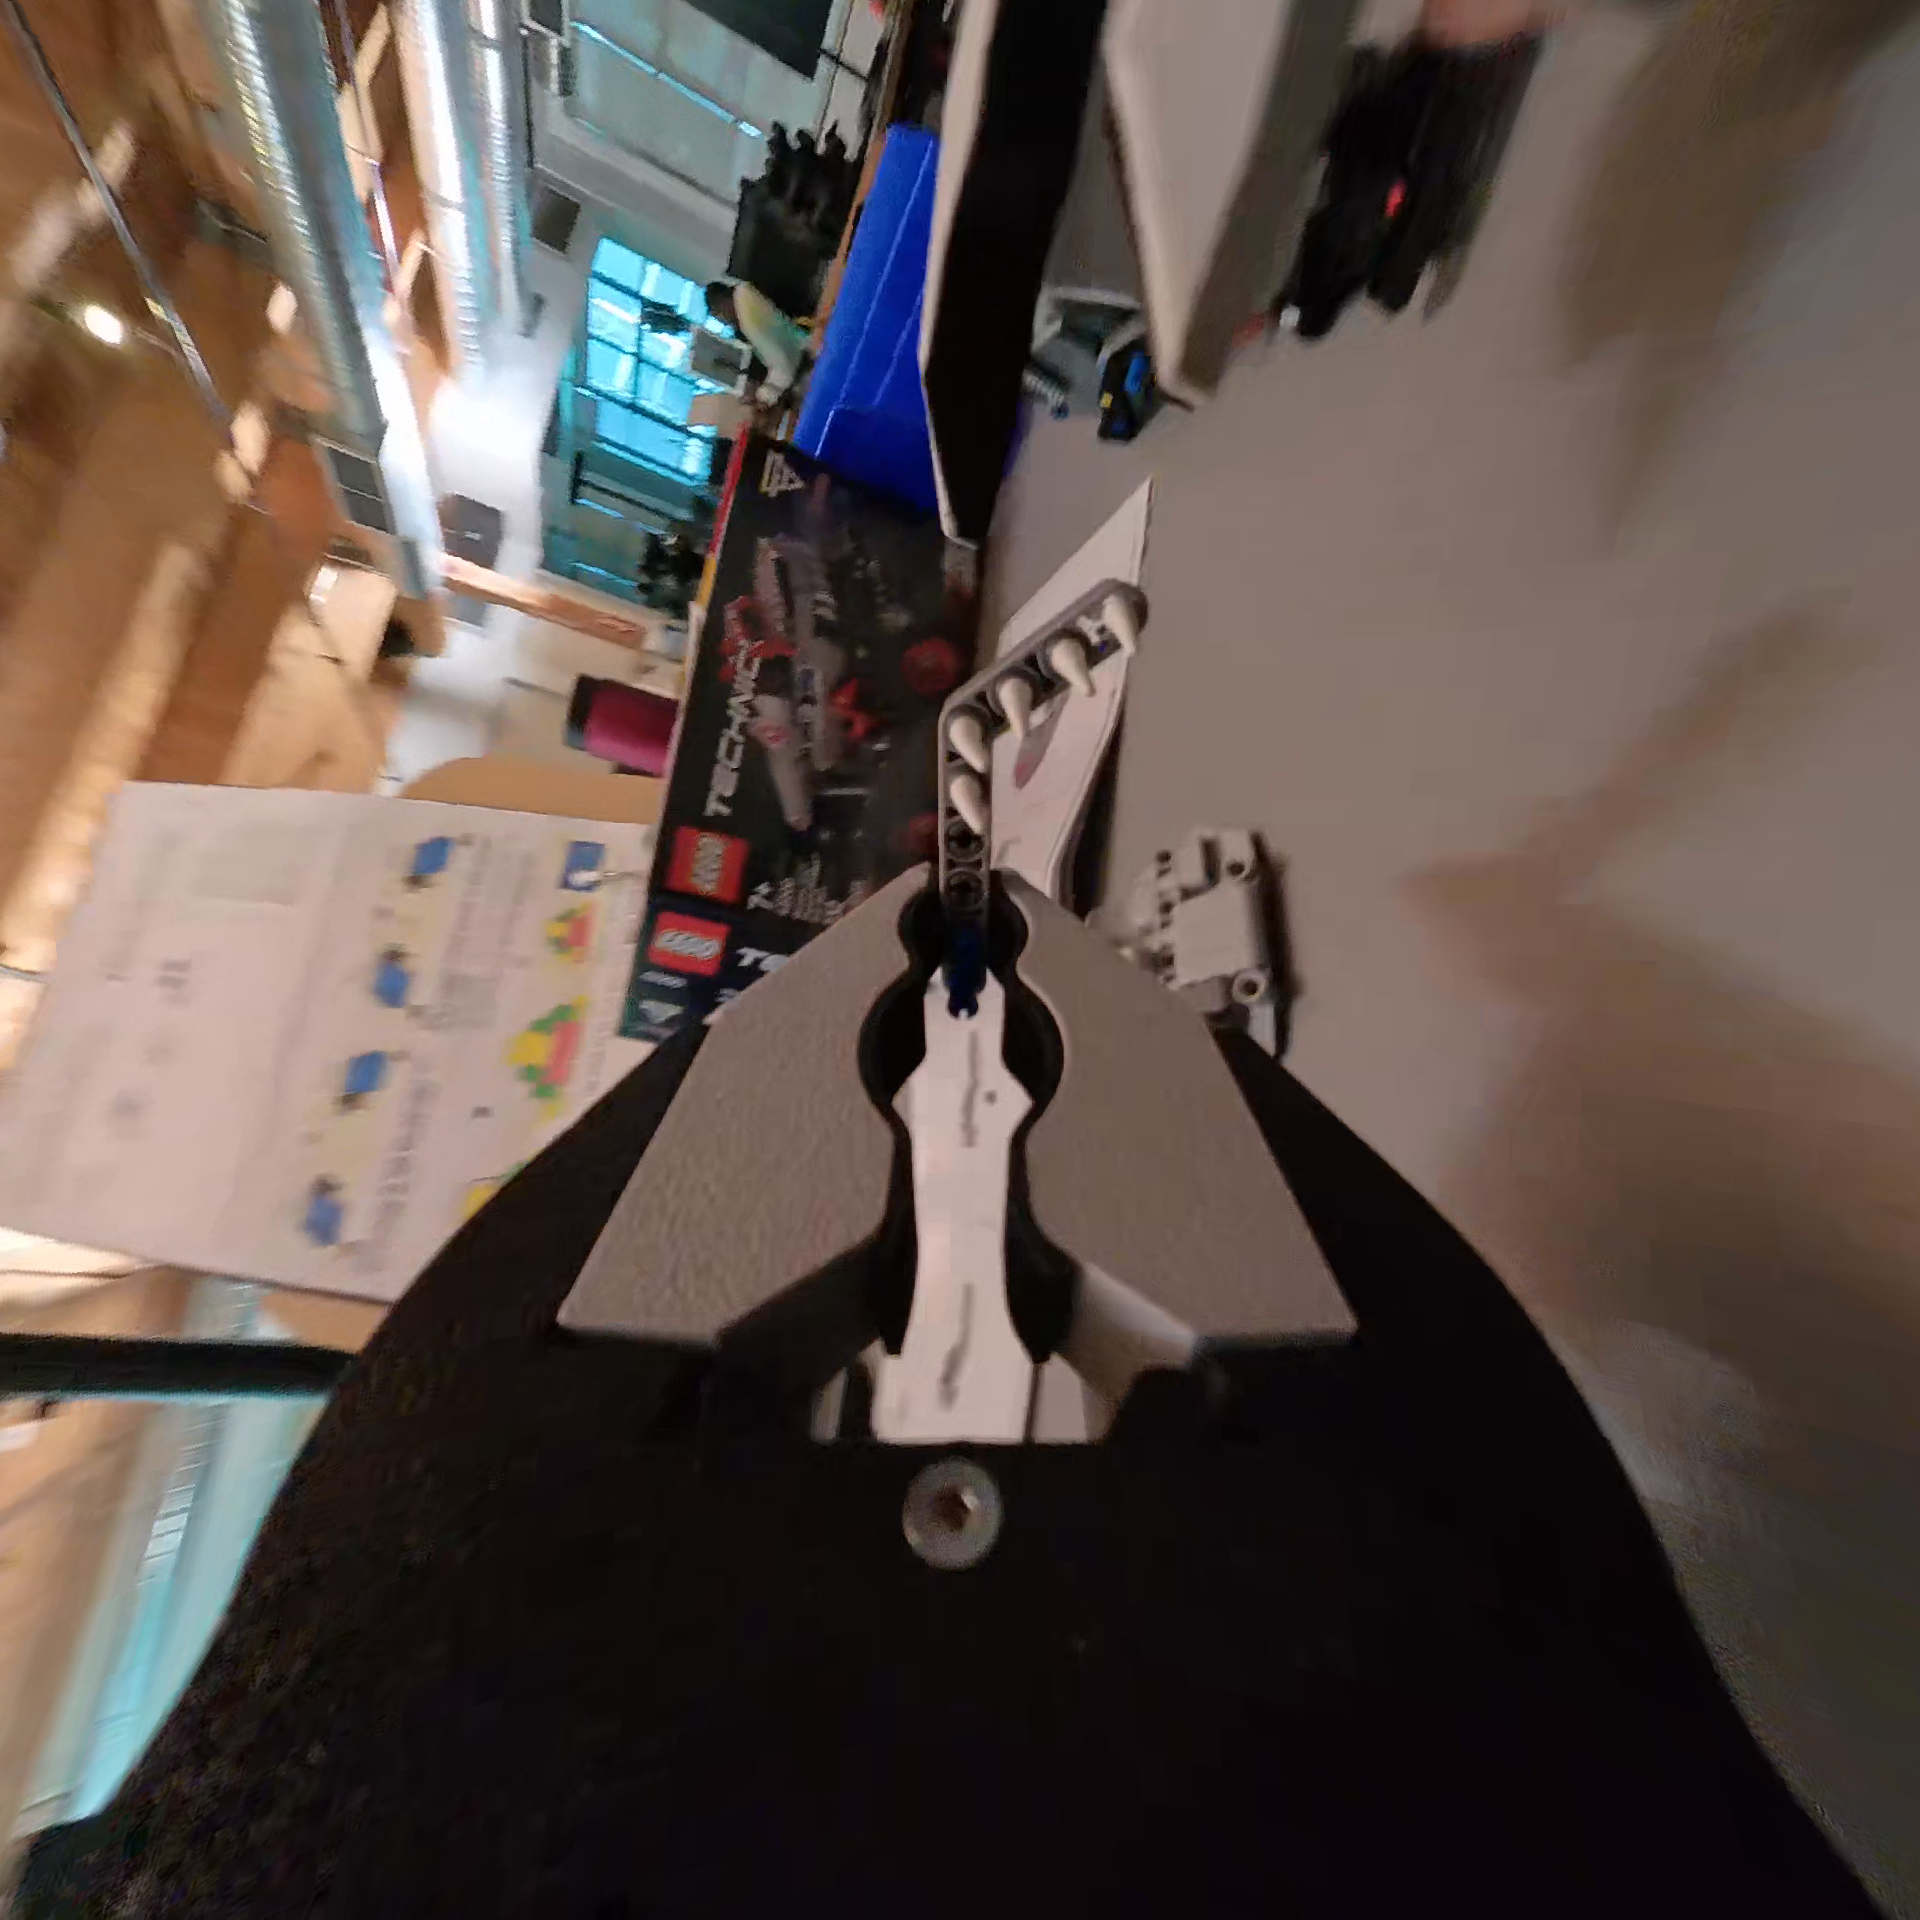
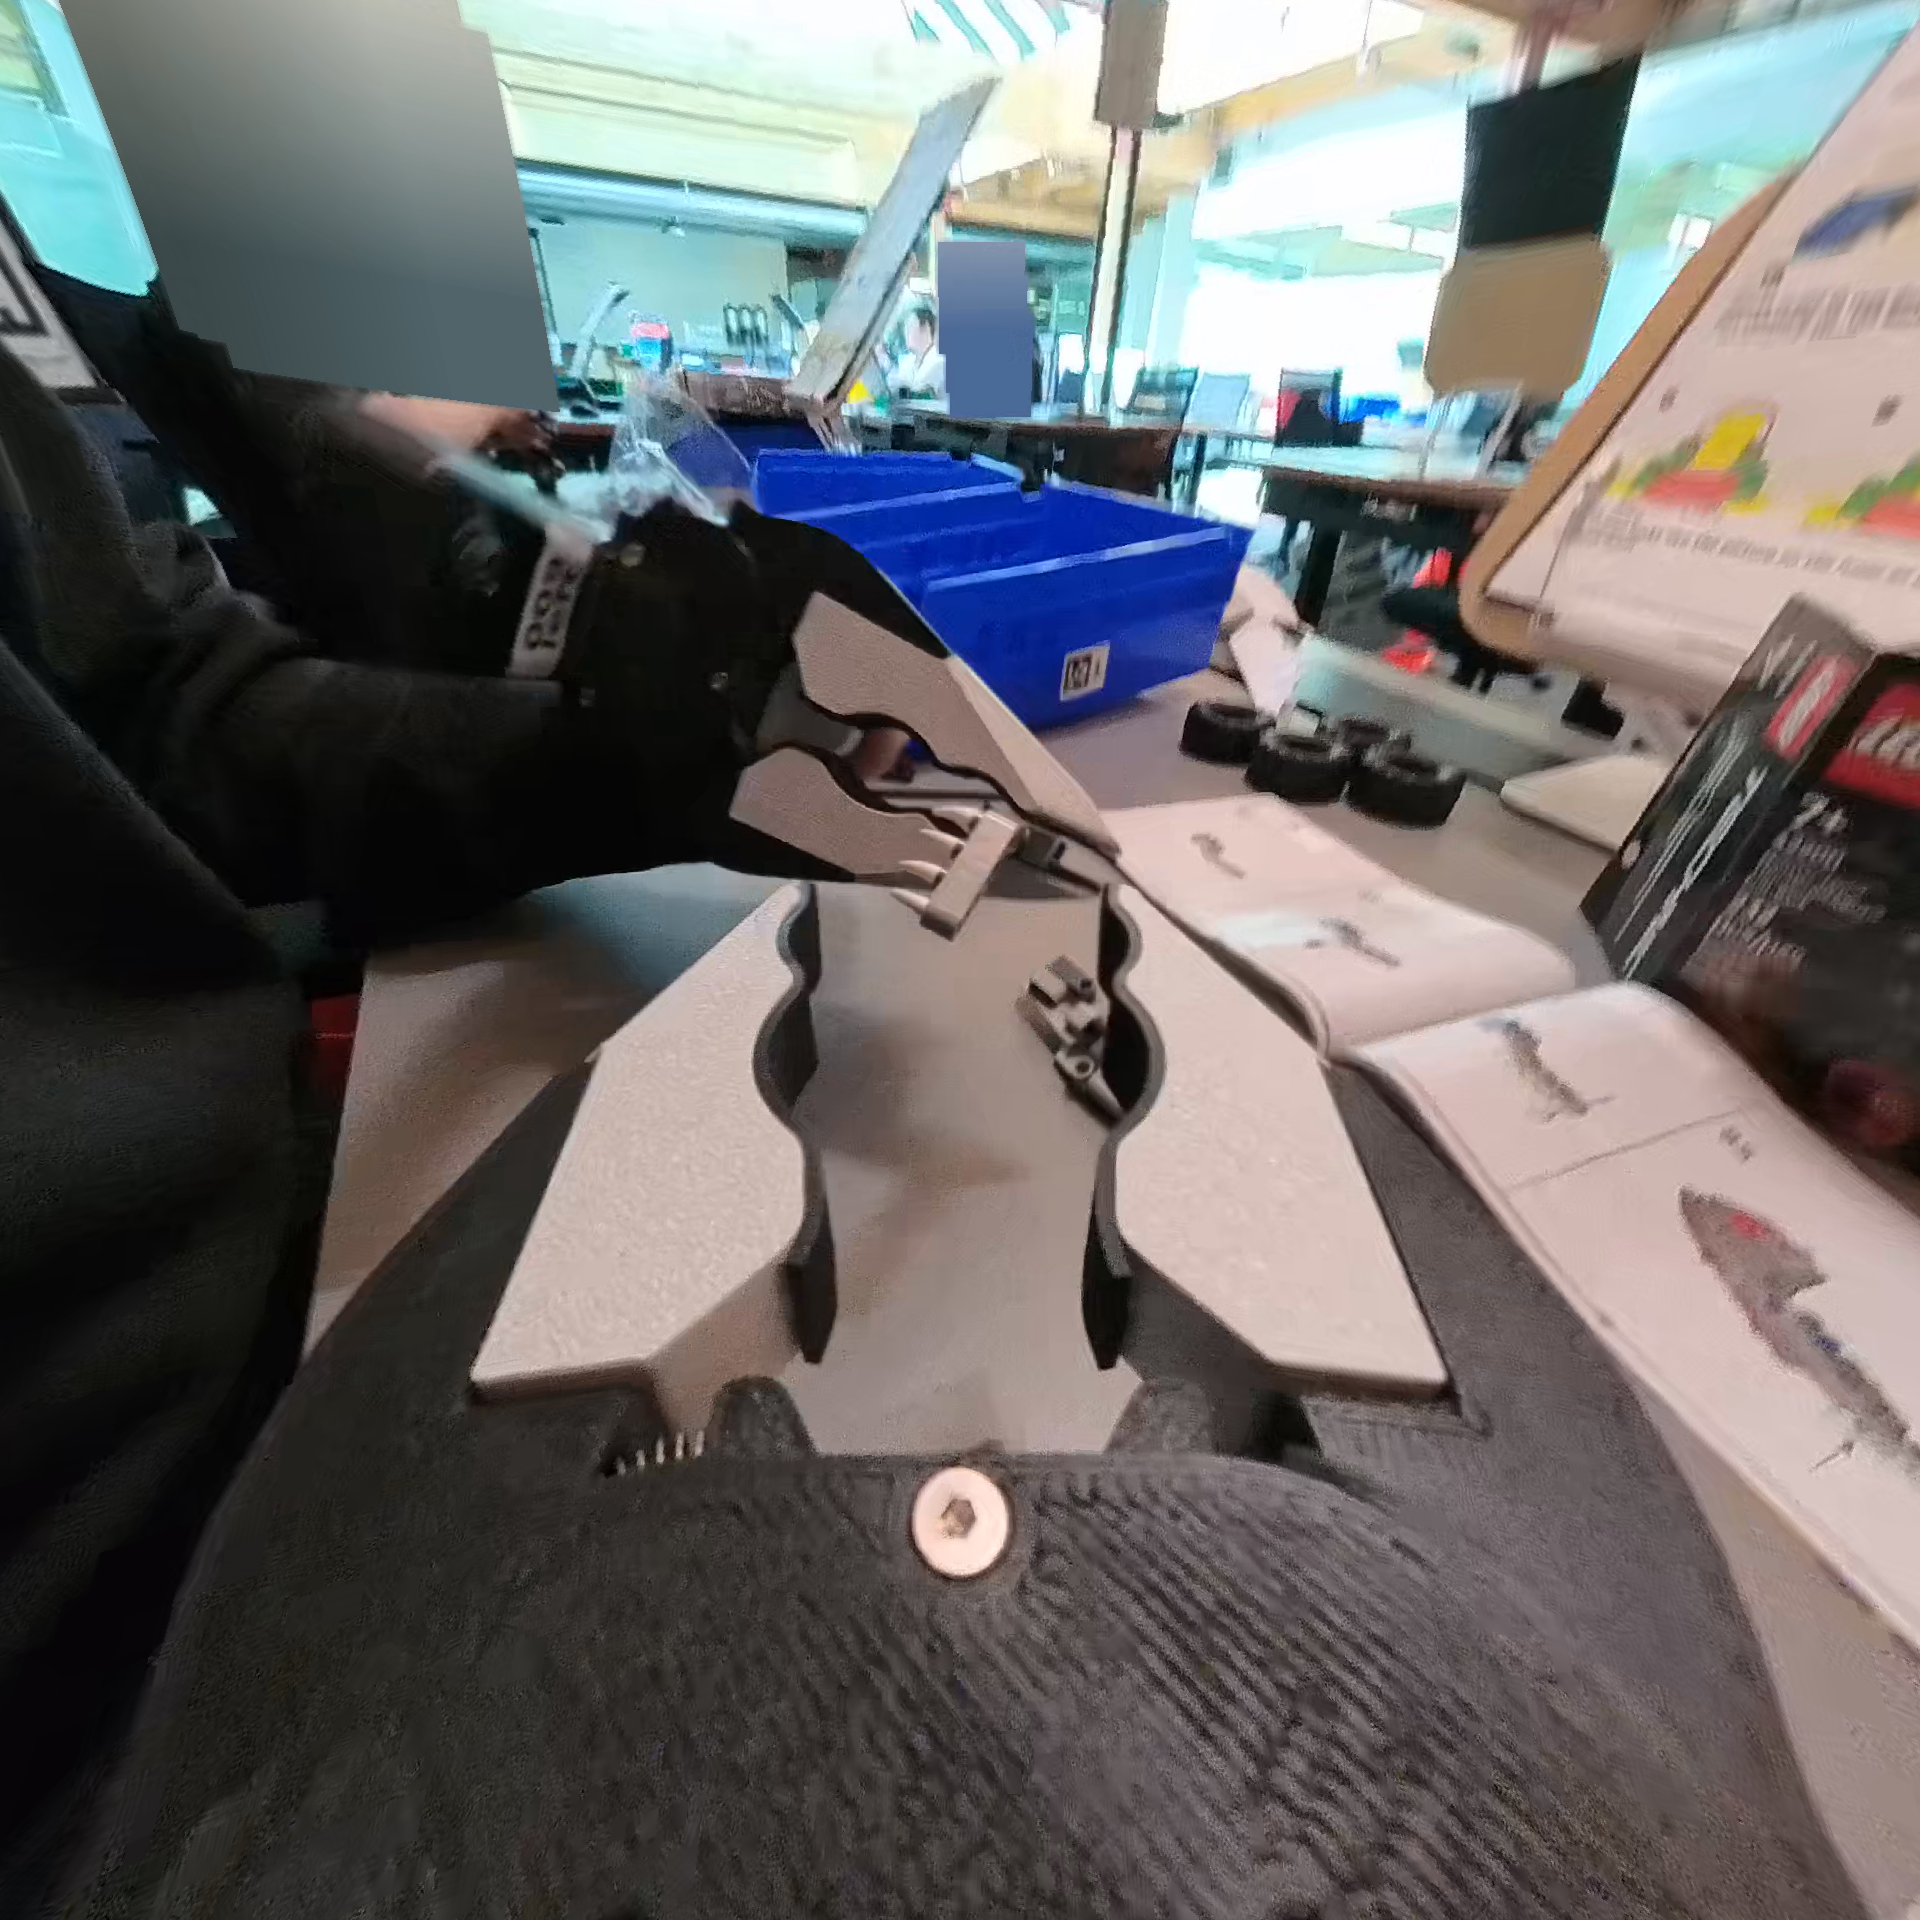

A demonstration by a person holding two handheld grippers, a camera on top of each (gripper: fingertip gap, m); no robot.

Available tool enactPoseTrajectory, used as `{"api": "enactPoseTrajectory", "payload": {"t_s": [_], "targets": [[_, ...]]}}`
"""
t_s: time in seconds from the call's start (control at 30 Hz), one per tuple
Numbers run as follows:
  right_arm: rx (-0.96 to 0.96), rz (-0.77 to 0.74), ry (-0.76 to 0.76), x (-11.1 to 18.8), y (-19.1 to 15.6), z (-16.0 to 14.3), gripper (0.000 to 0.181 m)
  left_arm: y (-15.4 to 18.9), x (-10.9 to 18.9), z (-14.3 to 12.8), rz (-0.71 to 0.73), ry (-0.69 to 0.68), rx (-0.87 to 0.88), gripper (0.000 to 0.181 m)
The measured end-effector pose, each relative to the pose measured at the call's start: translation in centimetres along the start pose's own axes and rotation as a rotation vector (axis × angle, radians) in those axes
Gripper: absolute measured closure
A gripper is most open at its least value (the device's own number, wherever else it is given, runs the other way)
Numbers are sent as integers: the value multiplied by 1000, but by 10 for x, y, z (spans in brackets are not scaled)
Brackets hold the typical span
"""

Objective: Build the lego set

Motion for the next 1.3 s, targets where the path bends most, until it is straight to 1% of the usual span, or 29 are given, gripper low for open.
{"api": "enactPoseTrajectory", "payload": {"t_s": [0.07,0.17,0.27,0.37,0.43,0.57,0.77,0.87,0.97,1.03,1.1,1.13,1.2,1.27,1.3], "targets": [[-62,5,-56,-2,2,-3,127,4,0,-4,48,-44,-92,178],[-103,-12,-116,-13,2,-9,130,9,0,-2,76,-29,-172,178],[-32,-43,-135,-24,0,-10,146,9,-1,-2,74,-7,-157,178],[22,-32,-210,-31,-2,-14,154,4,0,-5,86,7,-137,178],[60,-16,-226,-33,-4,-13,162,3,1,-7,90,17,-125,178],[97,-23,-237,-36,-5,-11,162,2,3,-10,83,44,-77,177],[234,-86,-280,-40,-5,-8,163,5,3,-13,0,106,94,159],[377,-166,-334,-44,-4,-11,163,6,4,-17,-31,121,155,149],[544,-239,-428,-47,-2,-18,163,9,8,-23,-64,113,238,135],[634,-278,-479,-50,-1,-22,163,9,14,-28,-113,123,352,125],[736,-327,-518,-52,-1,-25,163,4,24,-31,-180,157,546,117],[786,-352,-540,-53,-1,-25,163,-1,29,-33,-209,173,680,118],[892,-361,-598,-57,-3,-29,163,-14,35,-44,-230,144,1017,119],[1002,-370,-647,-62,-6,-32,163,-15,39,-50,-324,100,1345,132],[1044,-368,-658,-66,-9,-33,163,-12,40,-48,-402,104,1466,131]]}}
Point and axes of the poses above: each gripper's, where its closed fingertips meet, x back along the fingers, z out of its top, y = z × x across the jaws, the point moved 5 cm from there along x, back along the fingers, and after that the axes turned 1 degree about -x, right-handed, at the moved point
